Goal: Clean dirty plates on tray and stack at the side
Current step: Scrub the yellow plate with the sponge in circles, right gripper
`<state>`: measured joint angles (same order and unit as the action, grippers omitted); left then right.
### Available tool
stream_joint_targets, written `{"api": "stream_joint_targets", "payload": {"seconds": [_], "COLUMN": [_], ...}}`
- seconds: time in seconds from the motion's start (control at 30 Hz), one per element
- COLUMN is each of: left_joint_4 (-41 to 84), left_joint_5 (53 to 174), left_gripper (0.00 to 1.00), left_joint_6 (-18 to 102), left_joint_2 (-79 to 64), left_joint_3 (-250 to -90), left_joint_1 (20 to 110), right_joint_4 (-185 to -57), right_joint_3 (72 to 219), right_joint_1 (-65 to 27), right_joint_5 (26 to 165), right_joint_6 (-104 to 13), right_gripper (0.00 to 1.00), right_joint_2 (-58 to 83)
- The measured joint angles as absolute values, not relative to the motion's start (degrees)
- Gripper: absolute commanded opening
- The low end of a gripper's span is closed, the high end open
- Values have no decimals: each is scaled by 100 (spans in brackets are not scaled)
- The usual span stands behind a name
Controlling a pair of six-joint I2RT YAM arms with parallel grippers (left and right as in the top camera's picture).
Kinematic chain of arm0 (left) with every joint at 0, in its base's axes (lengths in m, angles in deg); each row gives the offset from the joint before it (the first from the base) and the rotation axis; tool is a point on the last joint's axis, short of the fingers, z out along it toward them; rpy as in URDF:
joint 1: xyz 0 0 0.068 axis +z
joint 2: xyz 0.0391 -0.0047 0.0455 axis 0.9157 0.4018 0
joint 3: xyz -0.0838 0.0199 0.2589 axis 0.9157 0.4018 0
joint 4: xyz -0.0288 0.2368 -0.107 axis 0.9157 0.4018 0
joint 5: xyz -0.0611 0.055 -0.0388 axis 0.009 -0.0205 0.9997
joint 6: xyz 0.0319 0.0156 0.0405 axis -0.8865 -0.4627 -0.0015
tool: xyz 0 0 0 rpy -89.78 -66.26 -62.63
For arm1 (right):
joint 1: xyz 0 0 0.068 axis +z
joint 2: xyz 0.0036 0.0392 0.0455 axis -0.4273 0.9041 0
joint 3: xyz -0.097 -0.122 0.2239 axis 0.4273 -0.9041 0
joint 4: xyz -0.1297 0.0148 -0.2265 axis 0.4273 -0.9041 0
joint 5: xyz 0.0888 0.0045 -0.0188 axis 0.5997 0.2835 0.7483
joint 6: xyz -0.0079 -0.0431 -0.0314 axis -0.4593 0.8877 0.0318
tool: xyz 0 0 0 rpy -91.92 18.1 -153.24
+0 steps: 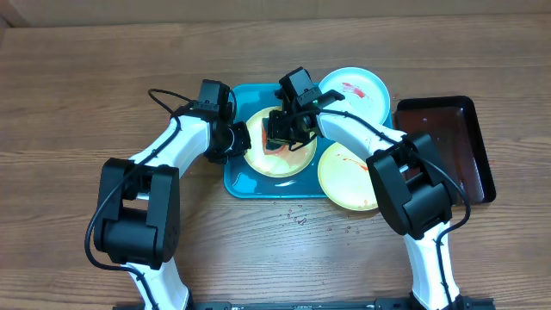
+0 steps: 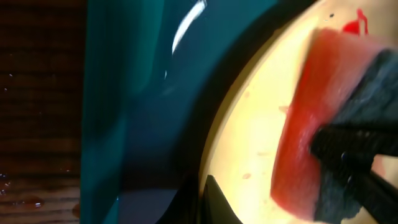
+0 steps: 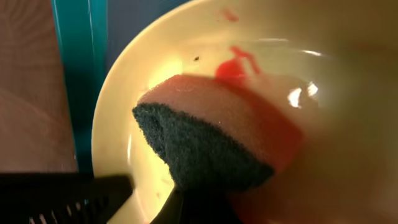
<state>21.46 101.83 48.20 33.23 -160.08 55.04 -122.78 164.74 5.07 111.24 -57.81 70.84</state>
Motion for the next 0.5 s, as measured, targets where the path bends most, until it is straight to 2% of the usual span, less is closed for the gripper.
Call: {"api": "stream_joint_targets", "payload": {"seconds": [0.5], "left_joint_4": [2135], "left_joint_5": [10286], "left_gripper": [4], "left_joint_6": [4577], "left_joint_2": [3323], "left_joint_3": [-15997], "left_joint_1": [5478], "right_joint_4": [-12989], "right_joint_3": [16629], "right_joint_1": [658], "right_joint_5": [11301], "right_joint_6": [-5236], "right_gripper": [4], "right_joint_2": [7088]}}
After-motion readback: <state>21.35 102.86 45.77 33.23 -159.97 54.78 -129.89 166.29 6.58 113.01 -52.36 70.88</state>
